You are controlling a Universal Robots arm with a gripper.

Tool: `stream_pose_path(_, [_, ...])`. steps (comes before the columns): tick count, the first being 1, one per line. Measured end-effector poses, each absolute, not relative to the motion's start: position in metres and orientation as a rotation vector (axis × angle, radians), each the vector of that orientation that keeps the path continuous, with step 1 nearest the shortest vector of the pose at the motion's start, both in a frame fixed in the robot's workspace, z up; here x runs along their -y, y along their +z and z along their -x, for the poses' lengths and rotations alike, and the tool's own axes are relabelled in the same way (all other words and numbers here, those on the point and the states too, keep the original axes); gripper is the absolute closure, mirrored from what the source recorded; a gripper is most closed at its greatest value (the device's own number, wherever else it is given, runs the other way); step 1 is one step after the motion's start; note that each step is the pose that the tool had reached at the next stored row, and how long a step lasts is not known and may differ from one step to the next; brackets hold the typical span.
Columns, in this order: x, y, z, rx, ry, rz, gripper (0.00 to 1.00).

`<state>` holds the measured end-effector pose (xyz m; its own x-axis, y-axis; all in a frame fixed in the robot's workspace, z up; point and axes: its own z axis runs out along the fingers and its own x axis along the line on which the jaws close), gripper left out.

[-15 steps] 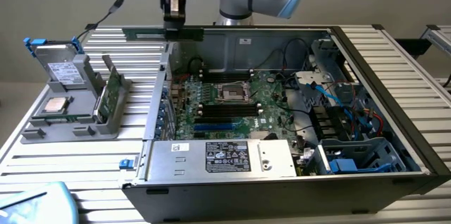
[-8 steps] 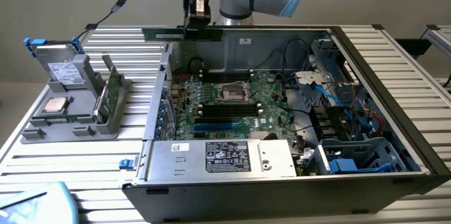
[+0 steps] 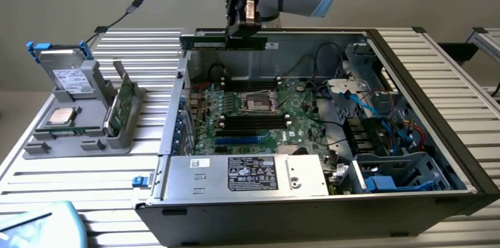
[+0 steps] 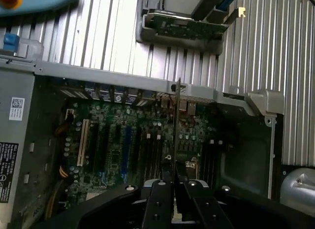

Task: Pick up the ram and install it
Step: 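Pick up the ram and move it above insertion slot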

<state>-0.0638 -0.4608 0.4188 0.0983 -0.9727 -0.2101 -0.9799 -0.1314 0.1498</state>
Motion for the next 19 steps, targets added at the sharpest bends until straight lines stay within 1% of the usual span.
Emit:
stream_pose_path(9, [0.461,0.412,0.034,-2.067,0.367,2.325,0.86])
stream_pose_path(19, [0.461,0.395,0.006,-2.069,0.364,2.326,0.86])
